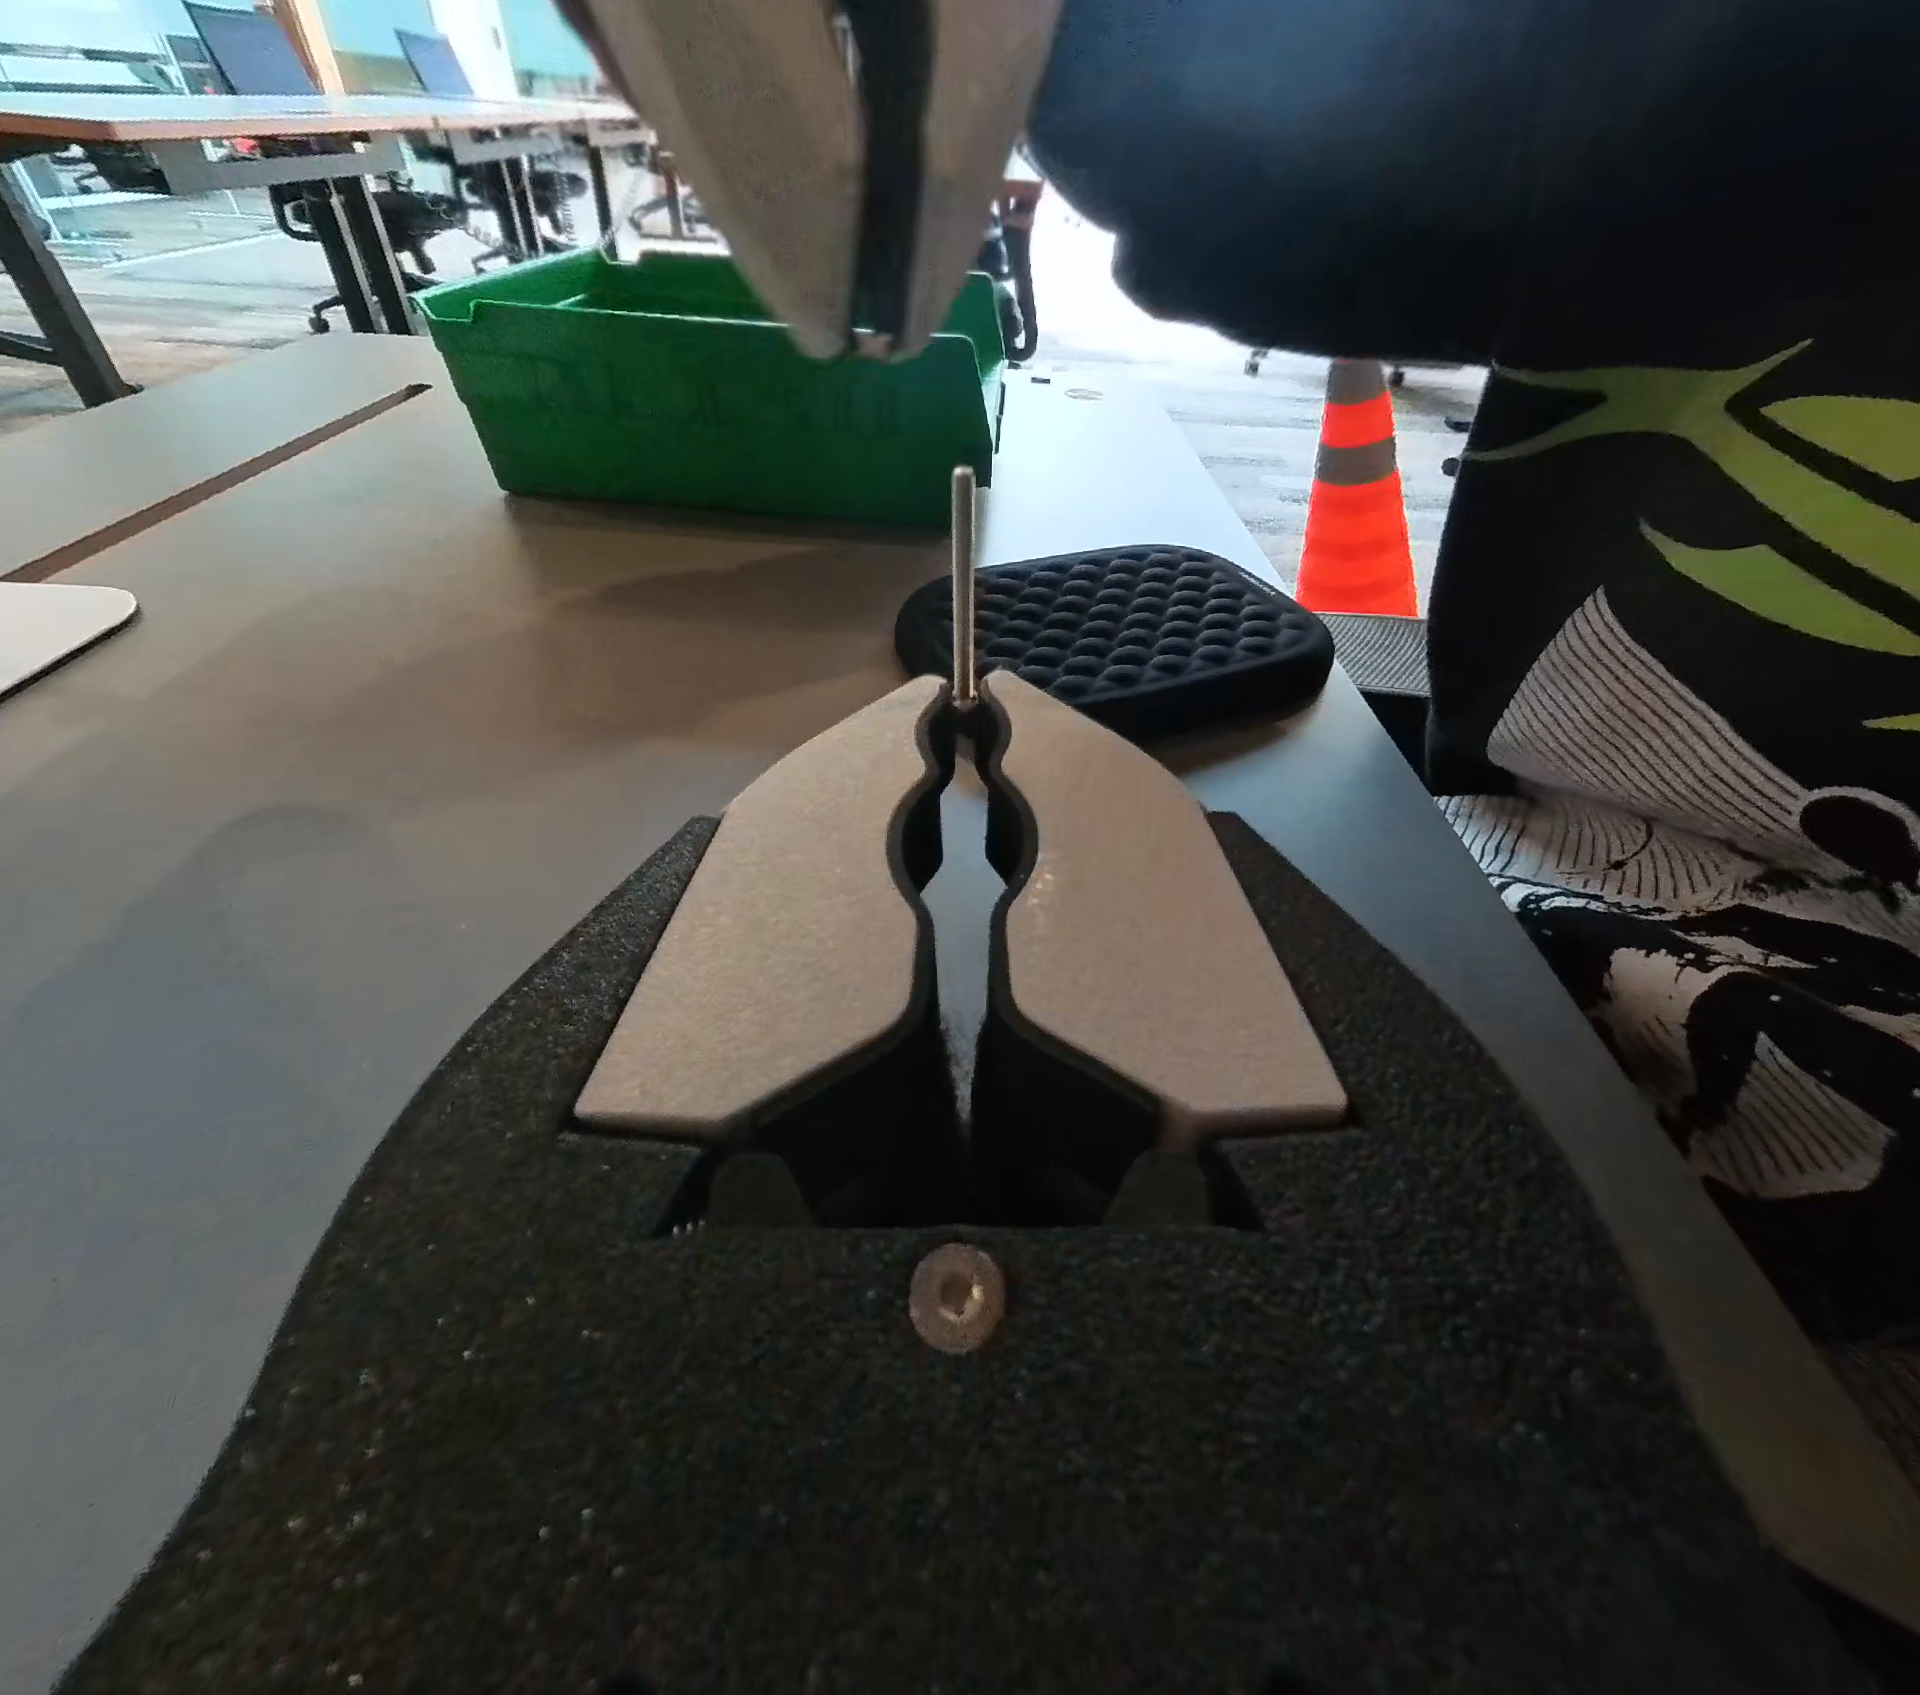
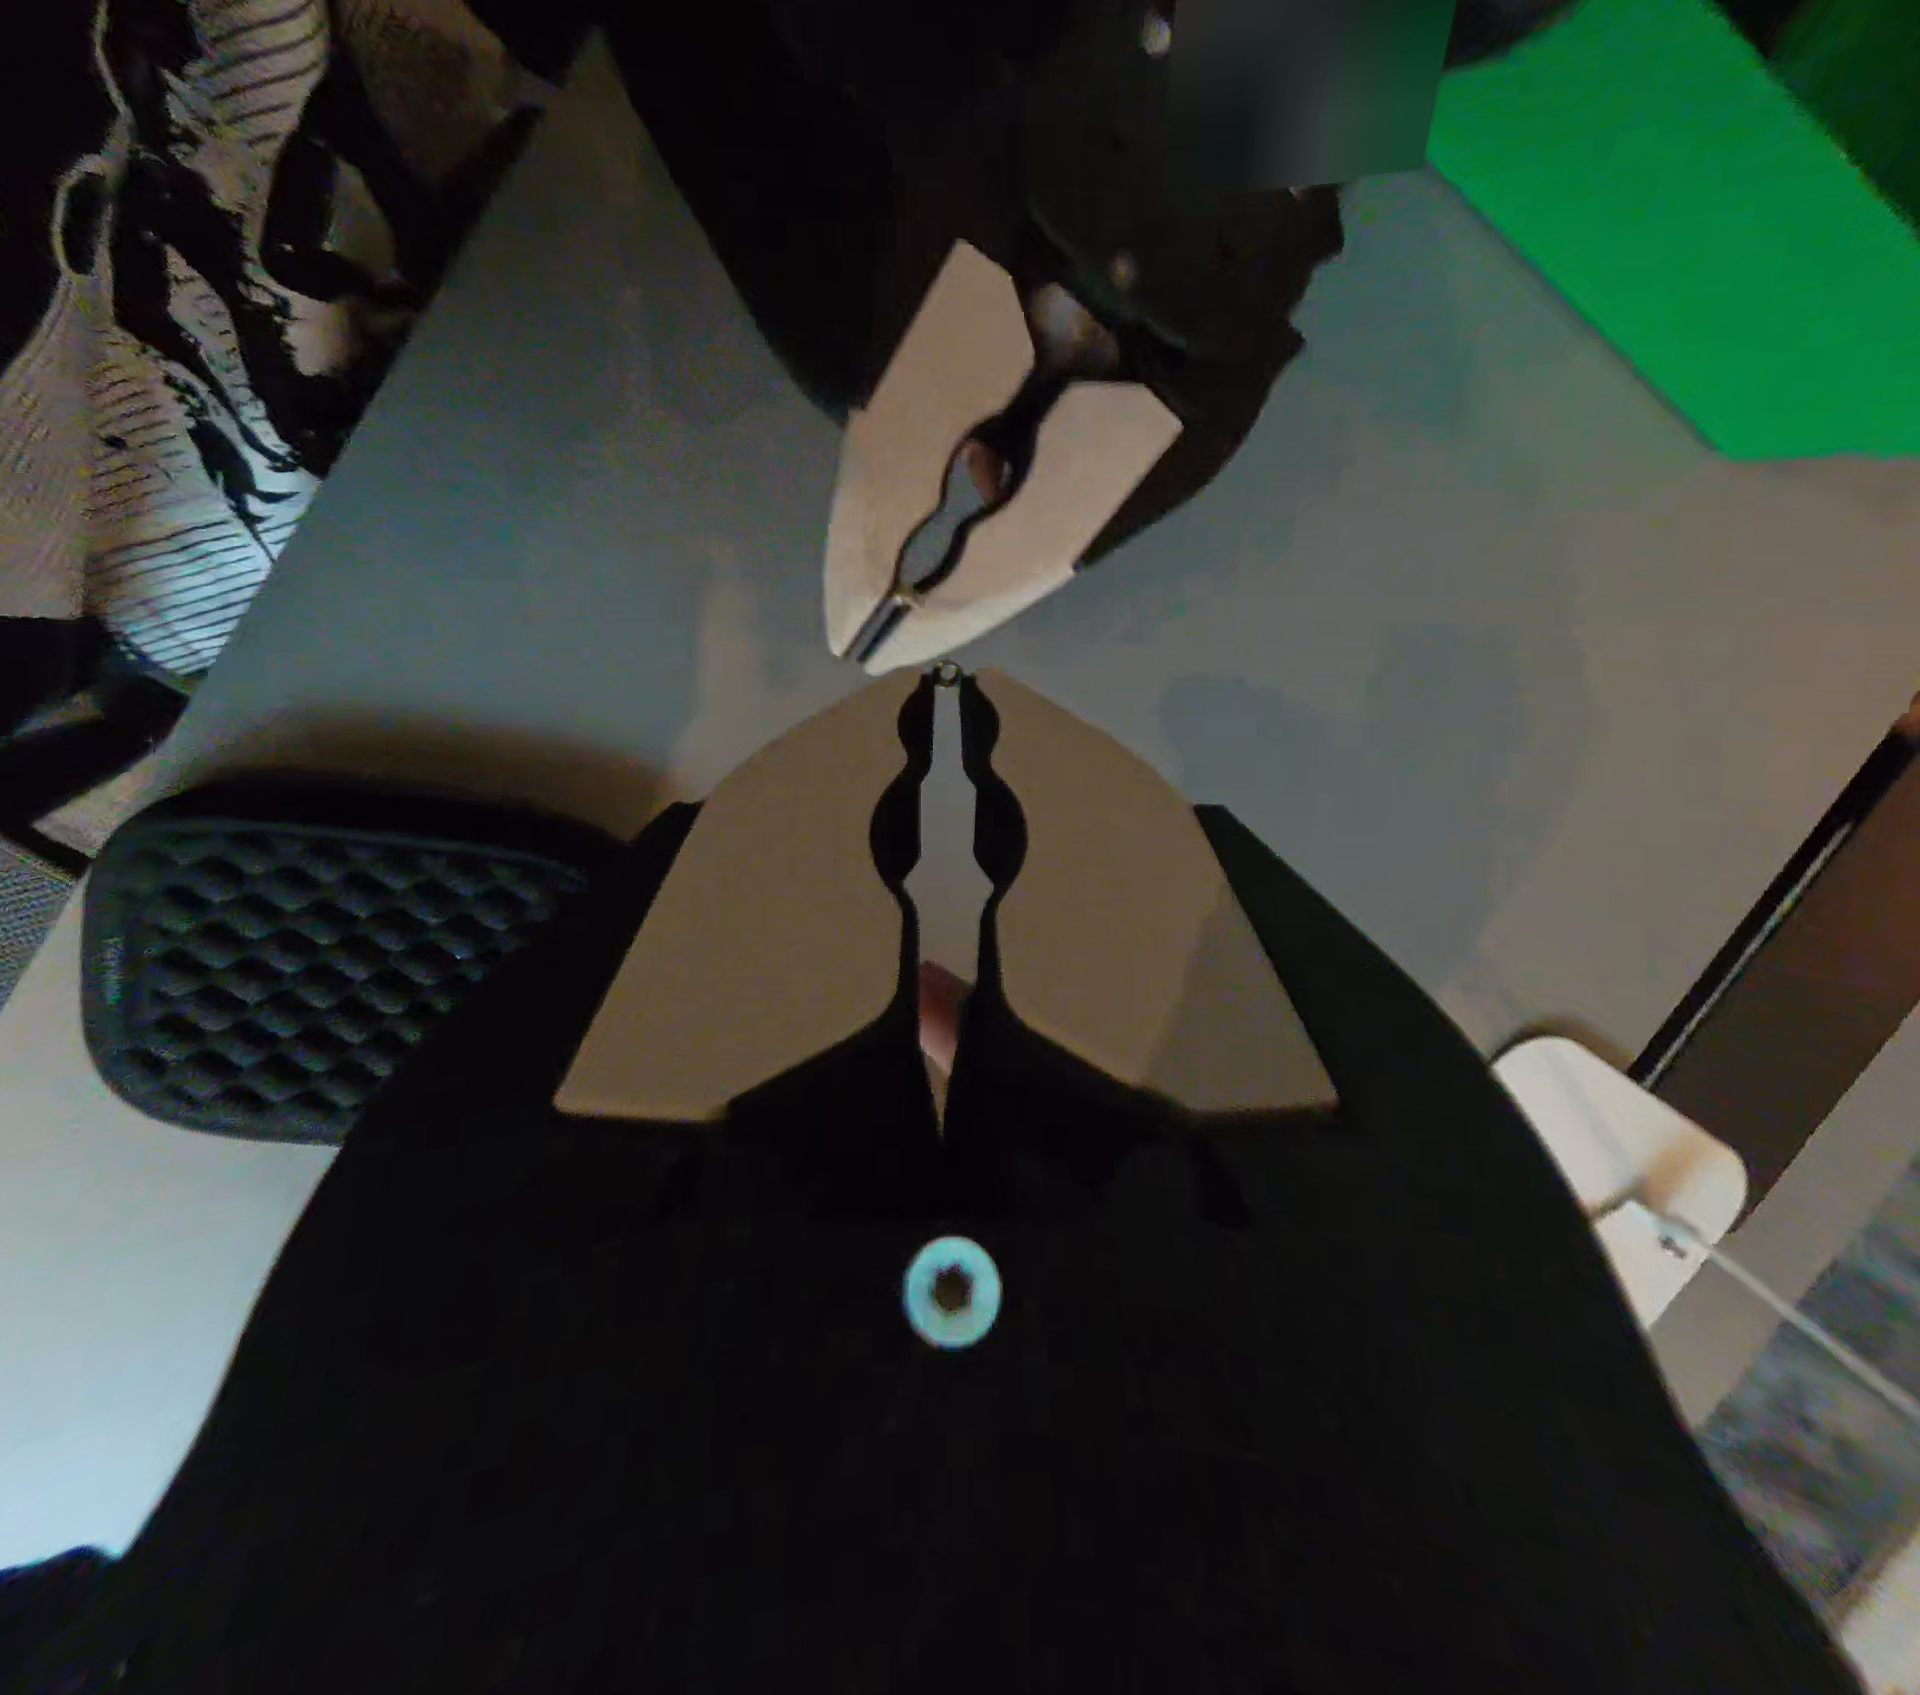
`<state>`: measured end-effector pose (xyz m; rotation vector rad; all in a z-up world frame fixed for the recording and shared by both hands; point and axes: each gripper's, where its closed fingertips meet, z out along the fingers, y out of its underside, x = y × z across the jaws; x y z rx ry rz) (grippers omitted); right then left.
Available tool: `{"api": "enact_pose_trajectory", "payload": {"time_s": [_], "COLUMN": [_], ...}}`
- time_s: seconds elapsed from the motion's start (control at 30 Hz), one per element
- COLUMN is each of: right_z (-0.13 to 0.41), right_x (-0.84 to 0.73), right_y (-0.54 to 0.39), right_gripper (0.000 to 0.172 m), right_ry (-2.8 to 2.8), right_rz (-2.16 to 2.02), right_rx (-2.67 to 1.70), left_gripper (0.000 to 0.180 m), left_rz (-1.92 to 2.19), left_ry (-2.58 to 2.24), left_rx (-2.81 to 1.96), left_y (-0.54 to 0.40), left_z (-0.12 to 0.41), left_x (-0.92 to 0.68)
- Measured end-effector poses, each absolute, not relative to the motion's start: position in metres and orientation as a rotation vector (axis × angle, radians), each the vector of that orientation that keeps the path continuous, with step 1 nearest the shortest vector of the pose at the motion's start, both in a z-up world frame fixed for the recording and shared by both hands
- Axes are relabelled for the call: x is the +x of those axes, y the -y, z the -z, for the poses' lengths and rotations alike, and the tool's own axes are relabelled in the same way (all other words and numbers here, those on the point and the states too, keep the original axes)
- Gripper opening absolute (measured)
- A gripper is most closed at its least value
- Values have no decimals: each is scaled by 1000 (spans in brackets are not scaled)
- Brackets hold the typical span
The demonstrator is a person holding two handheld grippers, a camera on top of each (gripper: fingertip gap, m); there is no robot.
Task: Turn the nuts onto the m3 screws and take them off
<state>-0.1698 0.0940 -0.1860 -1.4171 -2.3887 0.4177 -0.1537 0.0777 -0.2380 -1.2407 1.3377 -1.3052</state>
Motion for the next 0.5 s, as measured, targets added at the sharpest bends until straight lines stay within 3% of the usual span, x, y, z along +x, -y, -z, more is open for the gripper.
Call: {"api": "enact_pose_trajectory", "payload": {"time_s": [0.5], "right_z": [195], "right_x": [-177], "right_y": [-84], "right_gripper": [4], "right_ry": [2520], "right_rz": [-288], "right_rx": [-1391], "left_gripper": [1], "left_rz": [1299], "left_ry": [-1356], "left_rx": [-1238], "left_y": [-76], "left_z": [239], "left_x": [-153]}}
